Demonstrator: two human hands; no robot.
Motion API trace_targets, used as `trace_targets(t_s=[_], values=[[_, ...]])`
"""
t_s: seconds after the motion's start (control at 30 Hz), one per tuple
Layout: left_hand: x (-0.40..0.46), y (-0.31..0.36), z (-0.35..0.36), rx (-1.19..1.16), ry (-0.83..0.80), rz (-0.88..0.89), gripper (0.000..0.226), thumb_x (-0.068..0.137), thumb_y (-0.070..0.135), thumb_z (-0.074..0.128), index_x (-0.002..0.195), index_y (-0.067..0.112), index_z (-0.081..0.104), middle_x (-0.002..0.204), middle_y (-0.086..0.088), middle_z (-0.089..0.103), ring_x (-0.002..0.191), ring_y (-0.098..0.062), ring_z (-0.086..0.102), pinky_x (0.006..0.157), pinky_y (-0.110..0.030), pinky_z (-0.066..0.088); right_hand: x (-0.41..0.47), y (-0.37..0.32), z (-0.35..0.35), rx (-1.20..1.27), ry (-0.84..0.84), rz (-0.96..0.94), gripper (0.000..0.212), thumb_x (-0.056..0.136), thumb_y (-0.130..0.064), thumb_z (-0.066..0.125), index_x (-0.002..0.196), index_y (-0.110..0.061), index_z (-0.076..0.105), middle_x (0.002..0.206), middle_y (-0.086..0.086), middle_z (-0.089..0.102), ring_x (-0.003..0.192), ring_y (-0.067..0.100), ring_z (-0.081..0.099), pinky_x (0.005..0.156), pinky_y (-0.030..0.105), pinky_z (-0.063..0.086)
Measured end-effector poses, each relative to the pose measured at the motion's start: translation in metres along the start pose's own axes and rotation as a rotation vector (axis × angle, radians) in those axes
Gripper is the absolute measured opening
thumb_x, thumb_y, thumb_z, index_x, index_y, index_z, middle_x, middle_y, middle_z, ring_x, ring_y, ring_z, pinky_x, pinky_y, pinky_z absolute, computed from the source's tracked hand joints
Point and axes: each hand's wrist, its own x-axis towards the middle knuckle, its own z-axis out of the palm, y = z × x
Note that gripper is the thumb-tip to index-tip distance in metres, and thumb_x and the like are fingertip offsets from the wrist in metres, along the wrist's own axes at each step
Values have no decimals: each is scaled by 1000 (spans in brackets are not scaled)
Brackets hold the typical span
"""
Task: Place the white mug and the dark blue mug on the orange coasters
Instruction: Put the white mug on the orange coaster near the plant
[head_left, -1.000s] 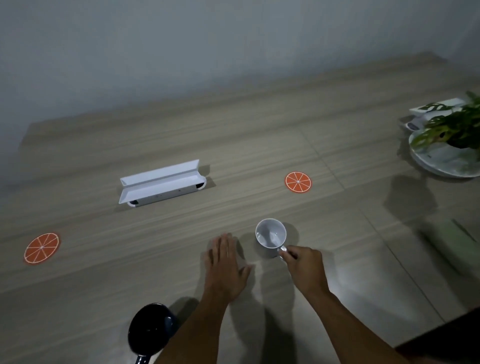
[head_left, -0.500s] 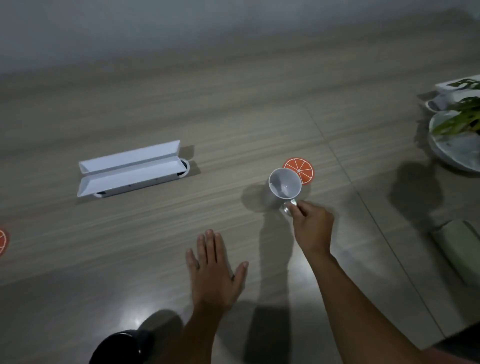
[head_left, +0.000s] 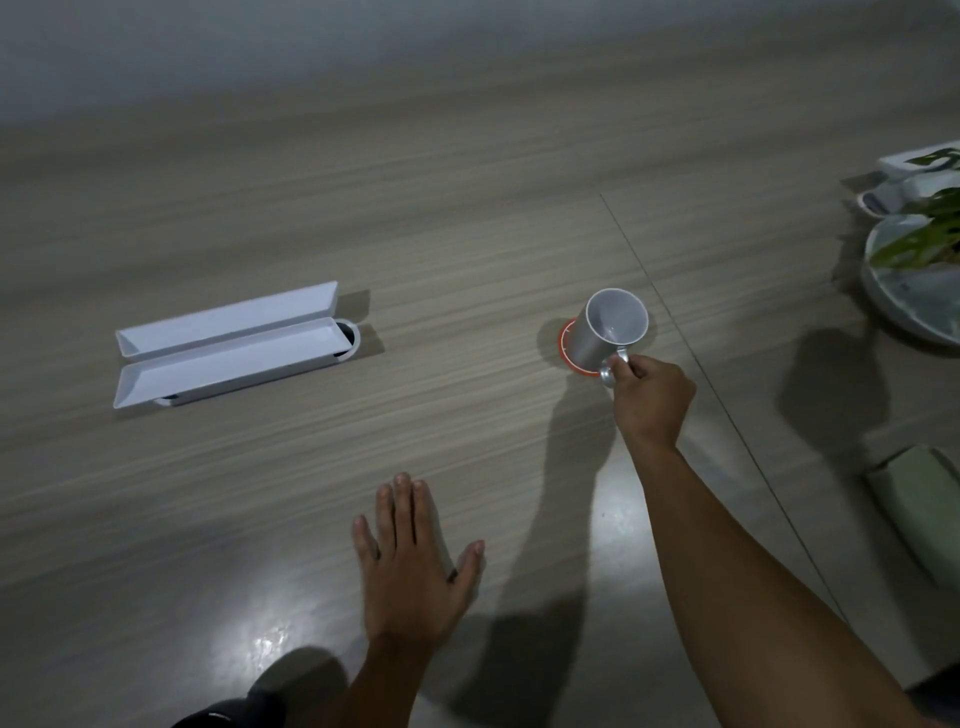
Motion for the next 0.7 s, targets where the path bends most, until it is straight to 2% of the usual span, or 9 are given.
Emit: trace_targets(t_s=[0.13,0.23,0.43,0.5,0.57,0.63,0.7], values=[[0,-1,1,2,-1,-2,97,89,74,30,158,10,7,168,-9,1,156,-29,-5,124,-59,4,4,-1,3,10,17,7,34,85,-17,67,60,3,56,54,26,56,51,18,38,48,18,30],[-1,-1,1,4,2,-3,97,88,74,30,158,10,7,168,-9,2,156,-29,-5,124,-60,5,3,-4,3,31,9,-2,33,86,-16,68,60,3,60,52,21,57,51,18,41,50,15,32],[0,-2,3,-1,6,-1,98,88,74,29,158,11,4,168,-8,-1,156,-29,-5,124,-60,7,4,-2,4,2,-14,3,38,87,-17,67,56,-4,50,42,2,42,48,18,37,51,16,32],[-1,-3,5,-7,9,1,98,89,75,29,158,11,3,168,-8,-2,156,-28,-7,124,-60,6,3,-1,5,0,-26,9,34,87,-18,66,60,0,56,47,8,51,52,25,47,52,20,32],[-1,-3,5,-9,18,3,97,89,75,29,158,11,3,168,-9,-2,156,-28,-7,124,-61,7,0,3,6,20,-29,16,28,87,-21,67,67,-2,63,59,14,64,61,30,60,59,32,40],[-2,-3,4,-10,24,4,97,89,74,28,158,10,4,168,-10,-1,156,-29,-5,123,-61,8,-9,5,5,35,-16,20,25,89,-24,68,71,-7,62,66,12,67,67,30,64,63,38,49],[-3,-3,2,-12,21,8,96,90,75,26,158,11,1,168,-10,-3,156,-30,-6,124,-61,7,-22,5,1,45,7,16,25,90,-26,67,73,-11,57,71,11,66,70,31,65,66,41,52]])
